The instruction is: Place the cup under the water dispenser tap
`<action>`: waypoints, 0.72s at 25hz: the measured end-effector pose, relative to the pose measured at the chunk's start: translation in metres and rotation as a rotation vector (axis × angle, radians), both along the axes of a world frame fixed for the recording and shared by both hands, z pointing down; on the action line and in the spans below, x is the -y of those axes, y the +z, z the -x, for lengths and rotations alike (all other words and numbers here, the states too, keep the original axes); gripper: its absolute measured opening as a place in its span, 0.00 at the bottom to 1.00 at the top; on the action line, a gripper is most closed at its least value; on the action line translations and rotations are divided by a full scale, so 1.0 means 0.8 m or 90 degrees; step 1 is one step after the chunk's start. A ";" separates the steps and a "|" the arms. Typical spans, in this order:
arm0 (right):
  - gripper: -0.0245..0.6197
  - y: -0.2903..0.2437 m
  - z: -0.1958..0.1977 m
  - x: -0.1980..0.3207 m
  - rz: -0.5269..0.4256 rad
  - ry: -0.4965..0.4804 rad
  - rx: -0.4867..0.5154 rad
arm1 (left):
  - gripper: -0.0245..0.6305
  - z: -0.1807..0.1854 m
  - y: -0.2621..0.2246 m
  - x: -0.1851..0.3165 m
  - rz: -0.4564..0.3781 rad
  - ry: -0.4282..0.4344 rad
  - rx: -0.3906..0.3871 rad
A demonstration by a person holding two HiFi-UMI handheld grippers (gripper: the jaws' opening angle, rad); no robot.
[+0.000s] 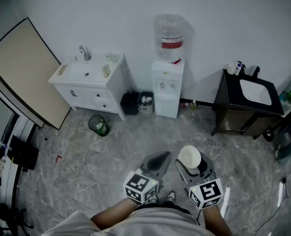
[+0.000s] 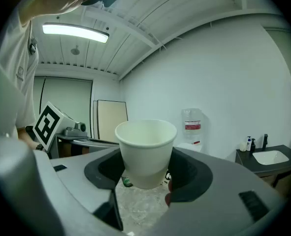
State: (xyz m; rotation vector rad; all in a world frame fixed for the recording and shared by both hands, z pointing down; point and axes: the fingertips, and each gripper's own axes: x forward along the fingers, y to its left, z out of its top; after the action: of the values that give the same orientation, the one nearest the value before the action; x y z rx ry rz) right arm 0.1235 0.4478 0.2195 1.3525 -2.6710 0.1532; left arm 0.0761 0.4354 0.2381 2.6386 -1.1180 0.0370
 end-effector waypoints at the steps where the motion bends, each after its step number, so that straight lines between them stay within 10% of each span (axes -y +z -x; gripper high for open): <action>1: 0.47 0.001 -0.004 0.002 0.002 0.000 0.000 | 0.04 -0.003 0.000 0.001 0.000 -0.001 0.001; 18: 0.47 0.010 -0.057 0.042 -0.013 -0.031 0.008 | 0.04 -0.045 0.015 0.035 0.010 -0.046 0.003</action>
State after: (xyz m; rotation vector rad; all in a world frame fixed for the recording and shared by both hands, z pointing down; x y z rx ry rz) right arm 0.1690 0.4146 0.2278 1.2955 -2.7196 0.1303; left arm 0.1125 0.4077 0.2497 2.5830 -1.2088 0.0368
